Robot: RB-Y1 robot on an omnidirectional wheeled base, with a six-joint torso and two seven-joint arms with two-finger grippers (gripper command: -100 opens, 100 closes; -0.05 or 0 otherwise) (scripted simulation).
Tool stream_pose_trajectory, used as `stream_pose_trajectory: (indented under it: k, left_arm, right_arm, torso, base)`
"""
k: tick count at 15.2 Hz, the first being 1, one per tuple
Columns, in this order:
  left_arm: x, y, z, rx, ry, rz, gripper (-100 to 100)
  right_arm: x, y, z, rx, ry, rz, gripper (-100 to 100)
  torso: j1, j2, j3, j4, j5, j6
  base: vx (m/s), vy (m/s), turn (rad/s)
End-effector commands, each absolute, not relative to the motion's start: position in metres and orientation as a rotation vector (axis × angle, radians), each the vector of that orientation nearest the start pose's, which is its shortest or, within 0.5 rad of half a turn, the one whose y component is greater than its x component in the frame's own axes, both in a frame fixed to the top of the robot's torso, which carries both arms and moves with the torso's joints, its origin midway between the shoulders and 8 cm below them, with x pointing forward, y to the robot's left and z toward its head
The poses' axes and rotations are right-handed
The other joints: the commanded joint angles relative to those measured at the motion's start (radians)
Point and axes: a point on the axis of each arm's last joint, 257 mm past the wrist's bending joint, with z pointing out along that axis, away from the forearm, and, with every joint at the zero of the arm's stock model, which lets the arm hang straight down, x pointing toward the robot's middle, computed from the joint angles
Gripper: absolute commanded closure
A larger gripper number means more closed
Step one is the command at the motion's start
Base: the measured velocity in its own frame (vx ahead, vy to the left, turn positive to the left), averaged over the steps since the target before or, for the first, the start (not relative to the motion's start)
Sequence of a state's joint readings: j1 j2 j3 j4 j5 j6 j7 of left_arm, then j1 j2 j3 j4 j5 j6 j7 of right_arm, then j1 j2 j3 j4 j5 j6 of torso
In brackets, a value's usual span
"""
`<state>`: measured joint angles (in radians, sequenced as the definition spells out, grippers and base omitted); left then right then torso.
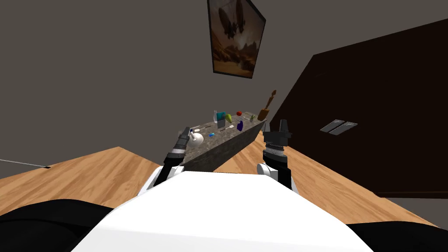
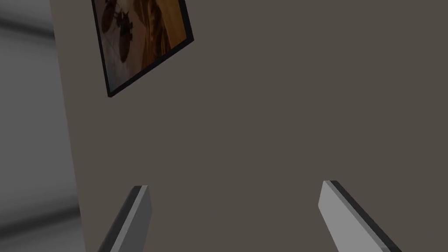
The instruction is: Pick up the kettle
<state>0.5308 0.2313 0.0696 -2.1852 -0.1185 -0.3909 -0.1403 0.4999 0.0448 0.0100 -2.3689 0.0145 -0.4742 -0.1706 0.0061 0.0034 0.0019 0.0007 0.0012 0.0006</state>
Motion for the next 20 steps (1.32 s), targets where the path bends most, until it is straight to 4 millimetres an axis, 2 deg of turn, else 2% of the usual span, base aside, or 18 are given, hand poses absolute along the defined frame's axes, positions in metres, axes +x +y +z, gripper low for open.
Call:
stream_pose_trajectory:
  k: [1, 9, 20]
  left_arm:
    - [0.375, 0.295, -0.059, -0.492, 1.067, -0.929, -100]
    - [0.391, 0.322, -0.103, -0.463, 1.256, -0.821, -100]
    - [0.405, 0.397, -0.167, -0.494, 1.481, -0.611, -100]
  right_arm:
    - [0.329, -0.277, 0.059, 0.688, 0.491, 1.474, 0]
    - [0.329, -0.277, 0.059, 0.688, 0.491, 1.474, 0]
    - [0.329, -0.277, 0.059, 0.688, 0.491, 1.474, 0]
  torso:
    - [0.0, 0.0, 0.0, 0.0, 0.0, 0.0]
    - [0.002, 0.002, 0.001, 0.0, 0.001, 0.0]
    - [0.005, 0.002, 0.001, 0.001, 0.001, 0.0]
  base:
    - [-0.044, 0.076, -0.133]
    - [-0.069, 0.086, -0.233]
    - [-0.106, 0.106, -0.341]
